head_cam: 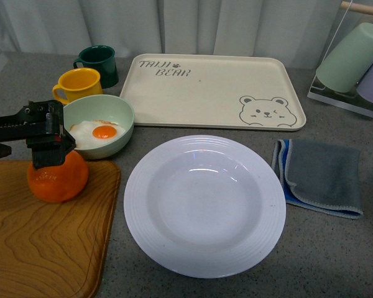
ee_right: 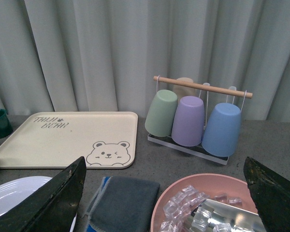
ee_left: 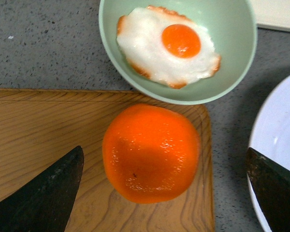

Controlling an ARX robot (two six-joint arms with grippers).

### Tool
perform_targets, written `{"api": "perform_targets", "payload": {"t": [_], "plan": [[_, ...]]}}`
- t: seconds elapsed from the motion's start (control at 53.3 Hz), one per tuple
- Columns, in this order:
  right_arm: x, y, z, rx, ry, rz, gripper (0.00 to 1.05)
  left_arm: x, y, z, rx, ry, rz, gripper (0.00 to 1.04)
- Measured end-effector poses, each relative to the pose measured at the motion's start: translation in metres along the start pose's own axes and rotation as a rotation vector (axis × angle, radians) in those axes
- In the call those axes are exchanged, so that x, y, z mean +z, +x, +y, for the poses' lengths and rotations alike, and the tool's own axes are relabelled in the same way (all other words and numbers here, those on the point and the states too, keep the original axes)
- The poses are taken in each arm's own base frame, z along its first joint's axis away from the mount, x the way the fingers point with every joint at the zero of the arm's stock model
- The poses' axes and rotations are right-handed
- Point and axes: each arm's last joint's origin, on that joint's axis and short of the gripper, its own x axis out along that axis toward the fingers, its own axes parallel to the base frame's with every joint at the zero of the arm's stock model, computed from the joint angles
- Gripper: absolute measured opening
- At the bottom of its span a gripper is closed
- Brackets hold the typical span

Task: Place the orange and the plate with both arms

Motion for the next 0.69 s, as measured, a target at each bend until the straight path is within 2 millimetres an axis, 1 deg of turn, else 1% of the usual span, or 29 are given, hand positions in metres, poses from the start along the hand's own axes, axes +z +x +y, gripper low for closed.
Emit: {"api": "perform_targets", "payload": {"t": [0.169, 0.413, 0.432, 0.45, 0.544, 0.638, 0.694], "plan": [[0.0, 0.0, 0.0, 0.0, 0.0, 0.0, 0.95, -0.001, 0.011, 0.0, -0.011, -0.005, 0.069, 0.98], [0.0, 0.0, 0.0, 0.0, 0.0, 0.0, 0.95, -0.006, 0.022, -0.001, -0.055, -0.018, 0.139, 0.98], [0.0, 0.0, 0.0, 0.0, 0.0, 0.0, 0.95, -0.008, 0.033, 0.001, -0.038, -0.015, 0.172, 0.78], [0.0, 0.0, 0.0, 0.0, 0.0, 0.0, 0.95, -0.008, 0.034, 0.002, -0.037, -0.016, 0.172, 0.75], [0.0, 0.0, 0.0, 0.0, 0.0, 0.0, 0.95, -0.006, 0.034, 0.002, -0.036, -0.017, 0.172, 0.63], [0.0, 0.0, 0.0, 0.0, 0.0, 0.0, 0.95, -0.005, 0.033, 0.002, -0.039, -0.016, 0.176, 0.57], [0.0, 0.0, 0.0, 0.0, 0.0, 0.0, 0.95, -0.004, 0.029, 0.0, -0.052, -0.014, 0.178, 0.56]]}}
